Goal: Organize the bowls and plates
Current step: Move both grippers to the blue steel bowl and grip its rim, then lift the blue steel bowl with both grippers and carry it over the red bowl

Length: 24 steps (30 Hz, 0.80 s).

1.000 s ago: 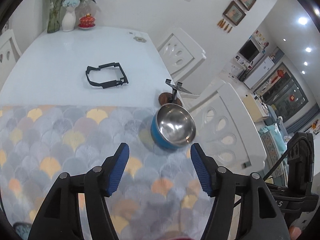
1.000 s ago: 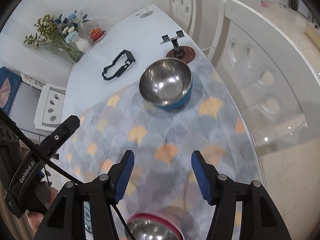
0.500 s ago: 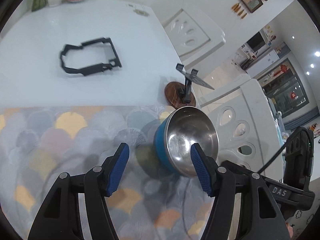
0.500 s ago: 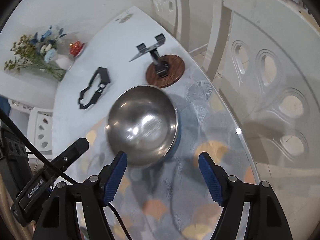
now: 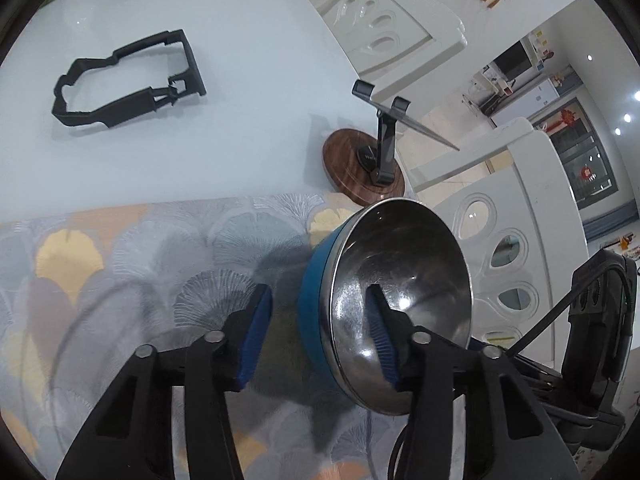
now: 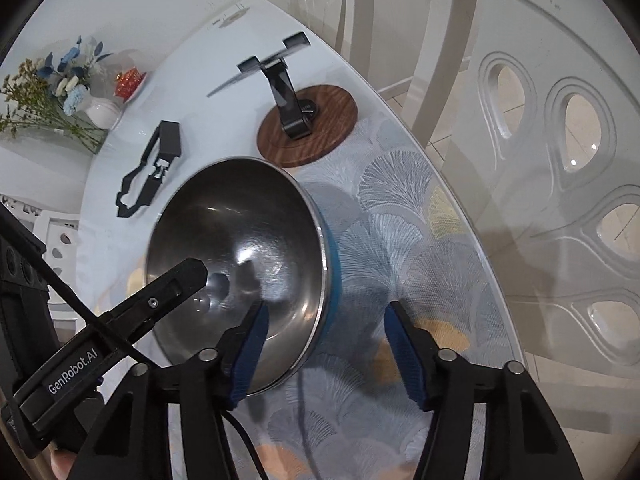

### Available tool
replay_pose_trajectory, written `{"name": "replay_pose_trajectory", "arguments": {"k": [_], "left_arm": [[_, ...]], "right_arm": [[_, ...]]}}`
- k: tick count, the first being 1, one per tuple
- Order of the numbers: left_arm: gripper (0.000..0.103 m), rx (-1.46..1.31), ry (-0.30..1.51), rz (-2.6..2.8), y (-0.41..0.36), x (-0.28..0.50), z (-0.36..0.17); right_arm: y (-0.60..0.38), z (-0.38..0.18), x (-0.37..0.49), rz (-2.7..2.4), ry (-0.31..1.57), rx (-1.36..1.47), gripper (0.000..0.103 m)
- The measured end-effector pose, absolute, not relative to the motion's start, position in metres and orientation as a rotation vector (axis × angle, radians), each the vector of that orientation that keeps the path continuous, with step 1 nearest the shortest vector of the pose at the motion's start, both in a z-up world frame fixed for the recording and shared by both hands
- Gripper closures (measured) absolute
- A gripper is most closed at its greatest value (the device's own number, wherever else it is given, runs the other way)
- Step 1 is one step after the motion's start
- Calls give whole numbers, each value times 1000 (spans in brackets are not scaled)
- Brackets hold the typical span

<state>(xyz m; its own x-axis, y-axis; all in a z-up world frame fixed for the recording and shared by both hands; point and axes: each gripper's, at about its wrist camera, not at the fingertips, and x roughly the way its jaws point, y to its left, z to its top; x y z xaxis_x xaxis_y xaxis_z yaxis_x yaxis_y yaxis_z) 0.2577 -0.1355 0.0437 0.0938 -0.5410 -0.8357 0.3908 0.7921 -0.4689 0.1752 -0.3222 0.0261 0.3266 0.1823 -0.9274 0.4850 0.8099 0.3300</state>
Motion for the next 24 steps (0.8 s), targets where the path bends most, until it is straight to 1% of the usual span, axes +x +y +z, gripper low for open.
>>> {"name": "replay_pose_trajectory", "arguments": {"k": [1, 2, 5, 6, 10, 12, 19, 24], "left_arm": [[69, -137, 1309, -697, -136, 258, 42], [75, -133, 1314, -699, -136, 257, 41], [84, -123, 1317, -703, -137, 255, 38], [85, -121, 1318, -704, -137, 254, 36], [85, -111, 1314, -706, -136, 252, 38], [85, -105, 1309, -708, -137, 250, 39], [85, -108, 1282, -706, -133, 243, 49], [85, -118, 1239, -709, -125, 233, 72]], "right_arm": [[-322, 24, 176, -217, 1246, 633, 50], [-322, 22, 176, -216, 1249, 629, 52], [-320, 19, 176, -212, 1243, 623, 59], [-319, 19, 176, -211, 1244, 618, 64], [-315, 19, 179, -198, 1247, 607, 72], [-313, 22, 178, -190, 1243, 599, 73], [-305, 35, 177, -189, 1234, 571, 74], [-297, 58, 169, -173, 1205, 548, 74]]}}
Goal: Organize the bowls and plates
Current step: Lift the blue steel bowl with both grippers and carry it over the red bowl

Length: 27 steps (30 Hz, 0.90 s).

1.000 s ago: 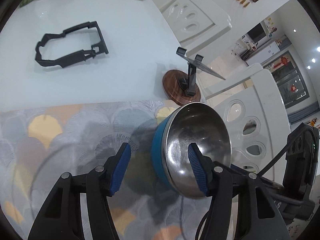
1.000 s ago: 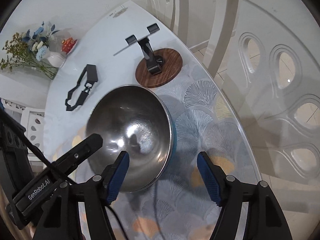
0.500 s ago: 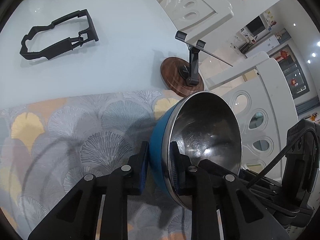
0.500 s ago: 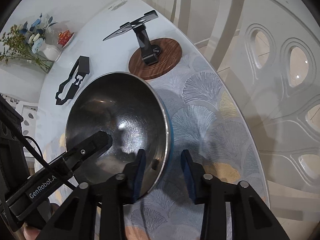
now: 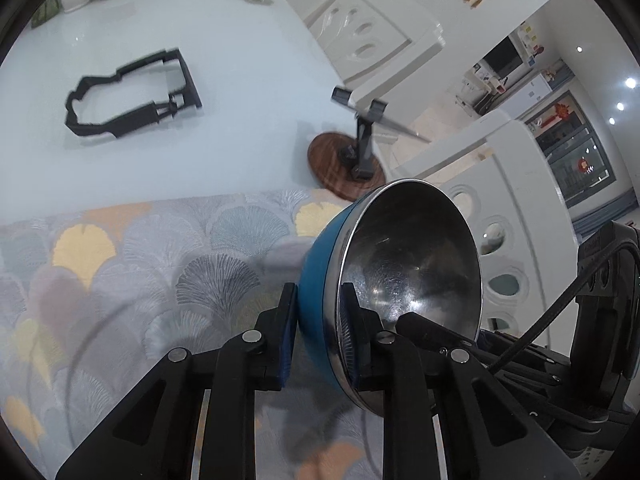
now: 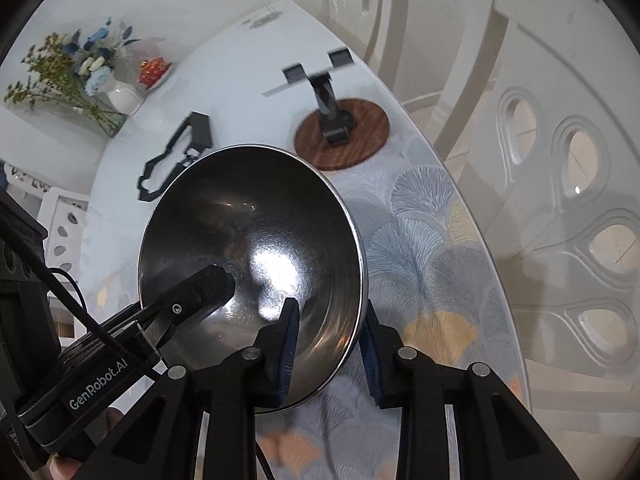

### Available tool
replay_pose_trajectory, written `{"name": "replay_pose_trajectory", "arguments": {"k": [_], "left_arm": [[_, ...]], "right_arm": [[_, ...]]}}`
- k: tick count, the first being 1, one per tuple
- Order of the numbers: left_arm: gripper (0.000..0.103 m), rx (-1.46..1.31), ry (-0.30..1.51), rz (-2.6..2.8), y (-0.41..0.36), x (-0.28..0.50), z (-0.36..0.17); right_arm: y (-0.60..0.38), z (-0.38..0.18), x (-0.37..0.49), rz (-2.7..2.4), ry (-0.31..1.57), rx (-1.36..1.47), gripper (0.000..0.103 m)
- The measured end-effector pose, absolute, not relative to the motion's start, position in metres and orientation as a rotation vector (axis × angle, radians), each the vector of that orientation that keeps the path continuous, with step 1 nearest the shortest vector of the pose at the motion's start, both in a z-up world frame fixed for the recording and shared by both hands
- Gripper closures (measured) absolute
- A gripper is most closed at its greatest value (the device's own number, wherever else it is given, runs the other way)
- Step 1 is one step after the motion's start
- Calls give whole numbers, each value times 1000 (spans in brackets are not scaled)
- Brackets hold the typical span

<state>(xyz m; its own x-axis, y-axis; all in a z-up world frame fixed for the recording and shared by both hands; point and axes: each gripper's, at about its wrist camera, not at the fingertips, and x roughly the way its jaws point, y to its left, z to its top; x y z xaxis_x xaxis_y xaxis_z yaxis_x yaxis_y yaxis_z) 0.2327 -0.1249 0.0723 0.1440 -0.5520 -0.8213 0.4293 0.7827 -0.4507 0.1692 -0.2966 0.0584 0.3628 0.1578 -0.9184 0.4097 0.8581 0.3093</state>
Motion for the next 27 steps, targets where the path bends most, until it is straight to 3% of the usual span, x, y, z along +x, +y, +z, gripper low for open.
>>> {"name": "replay_pose_trajectory", "arguments": {"k": [13, 27], "left_arm": [[85, -194, 1093, -706, -94, 180, 147], [85, -246, 1011, -680, -44, 82, 190]], "right_arm": [[-265, 142, 120, -117, 1116, 467, 74], [-211, 174, 23, -34, 1111, 447, 74]]}}
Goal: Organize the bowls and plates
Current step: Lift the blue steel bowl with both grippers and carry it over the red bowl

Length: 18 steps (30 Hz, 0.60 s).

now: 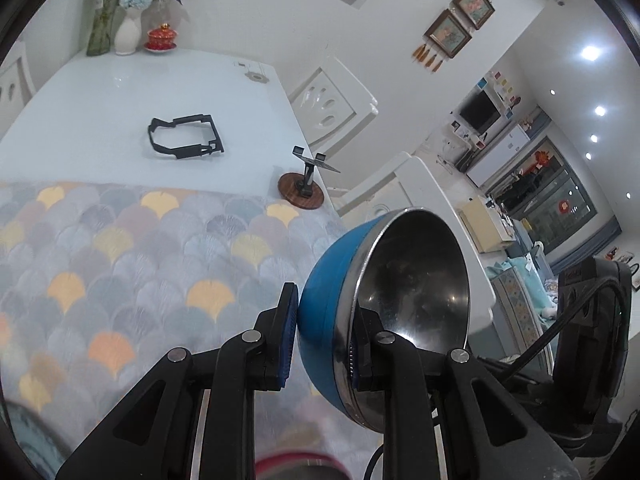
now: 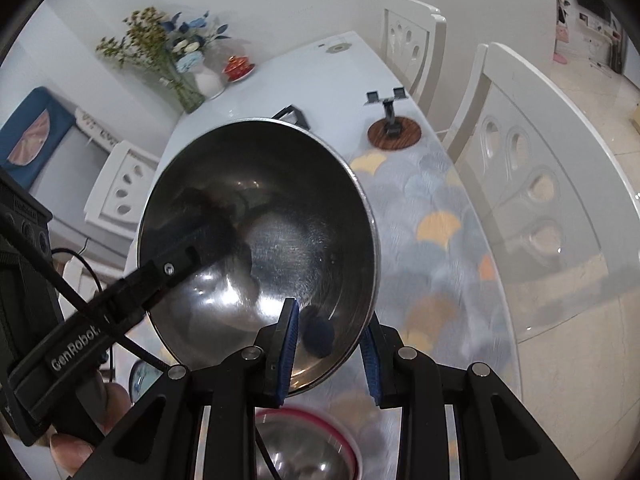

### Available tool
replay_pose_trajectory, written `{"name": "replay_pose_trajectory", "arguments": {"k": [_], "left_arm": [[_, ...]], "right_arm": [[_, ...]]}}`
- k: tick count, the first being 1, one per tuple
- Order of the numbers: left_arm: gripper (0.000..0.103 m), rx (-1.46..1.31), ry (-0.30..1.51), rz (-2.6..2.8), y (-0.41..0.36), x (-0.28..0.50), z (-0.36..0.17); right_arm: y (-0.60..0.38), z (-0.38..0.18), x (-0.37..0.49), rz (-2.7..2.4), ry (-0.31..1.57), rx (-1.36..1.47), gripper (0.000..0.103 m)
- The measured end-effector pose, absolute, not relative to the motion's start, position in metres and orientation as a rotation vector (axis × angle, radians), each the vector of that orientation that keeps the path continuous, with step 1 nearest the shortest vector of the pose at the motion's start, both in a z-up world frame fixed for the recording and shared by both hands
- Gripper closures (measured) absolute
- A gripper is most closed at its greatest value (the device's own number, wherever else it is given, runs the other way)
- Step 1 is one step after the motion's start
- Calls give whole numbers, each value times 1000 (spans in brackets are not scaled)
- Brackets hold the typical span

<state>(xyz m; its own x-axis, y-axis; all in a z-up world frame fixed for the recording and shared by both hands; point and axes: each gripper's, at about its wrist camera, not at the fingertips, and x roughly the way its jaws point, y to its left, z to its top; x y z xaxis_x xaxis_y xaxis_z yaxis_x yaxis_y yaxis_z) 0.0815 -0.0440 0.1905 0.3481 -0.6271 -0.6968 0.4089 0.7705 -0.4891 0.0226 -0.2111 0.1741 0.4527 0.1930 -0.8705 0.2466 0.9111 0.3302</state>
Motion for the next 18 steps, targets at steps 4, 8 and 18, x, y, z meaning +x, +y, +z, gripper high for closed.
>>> {"name": "replay_pose_trajectory", "arguments": {"k": [4, 8, 18], "left_arm": [[85, -227, 991, -682, -34, 45, 198], [85, -218, 987, -674, -25, 5, 199], [85, -229, 985, -657, -3, -62, 201]], "right_arm": [[-197, 178, -16, -11, 1113, 445, 74], [-190, 176, -54, -1, 1126, 470, 74], [-171, 184, -120, -1, 1126, 469, 74]]}}
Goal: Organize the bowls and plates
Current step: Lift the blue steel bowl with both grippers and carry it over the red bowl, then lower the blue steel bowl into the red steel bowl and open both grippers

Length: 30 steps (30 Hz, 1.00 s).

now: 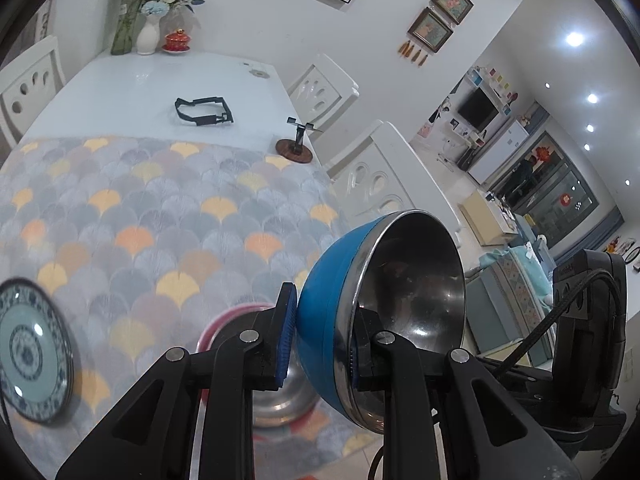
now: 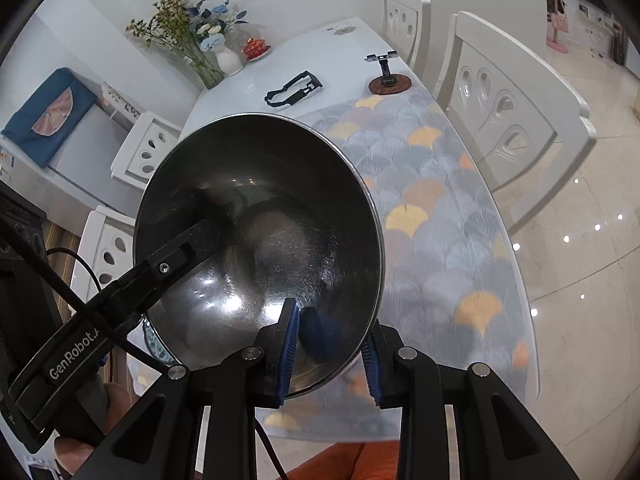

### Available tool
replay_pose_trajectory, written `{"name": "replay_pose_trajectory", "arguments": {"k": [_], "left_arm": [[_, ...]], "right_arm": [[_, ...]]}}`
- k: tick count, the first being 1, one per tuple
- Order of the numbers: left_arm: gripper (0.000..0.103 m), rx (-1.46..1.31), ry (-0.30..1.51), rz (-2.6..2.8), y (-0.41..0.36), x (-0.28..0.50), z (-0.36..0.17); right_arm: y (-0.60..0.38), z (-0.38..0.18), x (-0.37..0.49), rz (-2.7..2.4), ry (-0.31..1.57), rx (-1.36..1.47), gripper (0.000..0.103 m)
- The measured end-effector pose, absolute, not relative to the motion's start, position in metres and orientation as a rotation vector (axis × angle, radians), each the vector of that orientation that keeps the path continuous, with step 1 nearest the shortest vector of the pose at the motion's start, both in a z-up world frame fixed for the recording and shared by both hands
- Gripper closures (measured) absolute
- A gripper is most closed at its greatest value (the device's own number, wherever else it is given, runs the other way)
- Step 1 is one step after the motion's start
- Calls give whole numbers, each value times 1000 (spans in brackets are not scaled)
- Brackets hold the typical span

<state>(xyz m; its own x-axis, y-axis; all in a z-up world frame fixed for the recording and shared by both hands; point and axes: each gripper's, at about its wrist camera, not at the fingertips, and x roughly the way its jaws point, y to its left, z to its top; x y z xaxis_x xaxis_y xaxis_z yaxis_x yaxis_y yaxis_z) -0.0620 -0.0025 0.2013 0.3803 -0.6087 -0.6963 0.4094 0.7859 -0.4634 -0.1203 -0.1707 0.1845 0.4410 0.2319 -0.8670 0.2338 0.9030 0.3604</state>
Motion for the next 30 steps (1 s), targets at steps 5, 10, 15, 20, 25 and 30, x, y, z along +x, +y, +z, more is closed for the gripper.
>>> {"name": "replay_pose_trajectory", "arguments": {"k": [5, 10, 15, 20, 25, 30], "left_arm": [[85, -198, 960, -651, -2, -76, 213], [85, -204, 965, -630, 0, -77, 214], [85, -192, 1047, -602, 3, -78, 181], [85, -139, 1126, -556, 3, -75, 139], [85, -114, 1166, -529, 7, -72, 114], [86, -94, 1189, -523, 8, -69, 105]], "right_arm": [[-165, 197, -131, 0, 1105, 462, 73], [-161, 201, -129, -16, 1106, 451, 72], [-157, 170, -126, -18, 1197, 450, 72], [-150, 130, -121, -9, 1284, 456, 72], [-146, 104, -114, -1, 1335, 454, 72], [-142, 93, -109, -1, 1365, 464, 72]]}}
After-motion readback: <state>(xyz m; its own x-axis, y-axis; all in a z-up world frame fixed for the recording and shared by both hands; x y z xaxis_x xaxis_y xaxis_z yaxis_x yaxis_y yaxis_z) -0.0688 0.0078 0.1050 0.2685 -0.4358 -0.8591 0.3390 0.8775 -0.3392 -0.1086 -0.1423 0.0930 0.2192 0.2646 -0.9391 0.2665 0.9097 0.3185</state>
